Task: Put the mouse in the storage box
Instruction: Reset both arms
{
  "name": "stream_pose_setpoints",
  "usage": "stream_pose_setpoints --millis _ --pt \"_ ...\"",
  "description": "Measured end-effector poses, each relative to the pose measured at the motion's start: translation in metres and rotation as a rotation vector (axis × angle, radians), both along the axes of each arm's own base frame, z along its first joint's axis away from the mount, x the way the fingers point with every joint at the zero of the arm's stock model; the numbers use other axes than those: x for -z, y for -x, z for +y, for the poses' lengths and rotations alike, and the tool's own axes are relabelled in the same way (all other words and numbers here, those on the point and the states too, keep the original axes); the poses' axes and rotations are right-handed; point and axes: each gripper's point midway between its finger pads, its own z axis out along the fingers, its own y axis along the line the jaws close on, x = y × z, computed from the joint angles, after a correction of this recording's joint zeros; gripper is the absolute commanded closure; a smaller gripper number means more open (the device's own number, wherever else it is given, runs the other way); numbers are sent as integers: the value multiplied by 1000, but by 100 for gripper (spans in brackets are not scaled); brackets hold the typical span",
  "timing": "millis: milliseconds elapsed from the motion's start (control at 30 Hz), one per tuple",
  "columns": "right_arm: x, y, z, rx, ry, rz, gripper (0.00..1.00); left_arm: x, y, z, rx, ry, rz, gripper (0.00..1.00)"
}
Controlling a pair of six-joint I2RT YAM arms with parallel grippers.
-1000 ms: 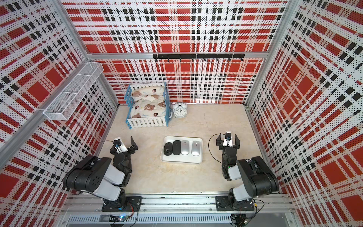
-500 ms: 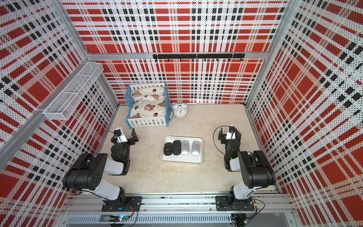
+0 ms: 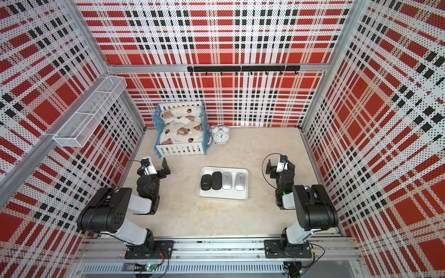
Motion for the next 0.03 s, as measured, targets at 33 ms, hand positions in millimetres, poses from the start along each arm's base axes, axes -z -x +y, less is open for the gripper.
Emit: stream_pose_setpoints --millis 33 --pt "0 0 0 0 0 0 0 0 0 0 0 0 0 1"
